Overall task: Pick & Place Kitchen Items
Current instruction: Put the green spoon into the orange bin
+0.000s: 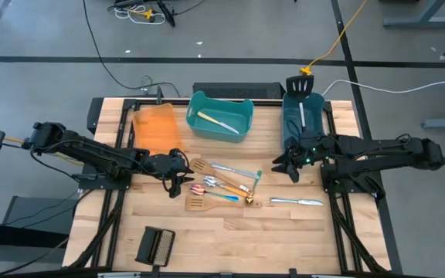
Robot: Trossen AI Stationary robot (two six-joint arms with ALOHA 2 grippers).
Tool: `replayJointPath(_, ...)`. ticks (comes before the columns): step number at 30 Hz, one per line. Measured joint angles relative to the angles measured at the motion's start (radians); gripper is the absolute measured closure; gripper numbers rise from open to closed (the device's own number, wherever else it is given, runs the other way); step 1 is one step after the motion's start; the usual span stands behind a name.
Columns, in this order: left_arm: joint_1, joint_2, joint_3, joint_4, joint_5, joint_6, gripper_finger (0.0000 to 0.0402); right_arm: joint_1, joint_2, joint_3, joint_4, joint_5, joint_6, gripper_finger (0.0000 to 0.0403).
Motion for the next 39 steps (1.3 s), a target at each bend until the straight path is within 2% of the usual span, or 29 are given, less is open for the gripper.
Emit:
replayJointPath(12, 0.0, 0.0, 0.0, 0.002, 0.0, -0.001, 0.0268, 0.209, 0.097, 0.0, 0.025, 0.134, 0.092, 0.0207)
replayJointPath(21, 0.0, 0.0, 0.0, 0.019, -0.001, -0.001, 0.0268, 0.346, 0.197, 0.0, 0.143, 0.194, 0.124, 0.0207)
replayJointPath(39, 0.0, 0.0, 0.0, 0.079, -0.003, -0.002, 0.0268, 0.541, 0.359, 0.0, 0.358, 0.316, 0.173, 0.0207)
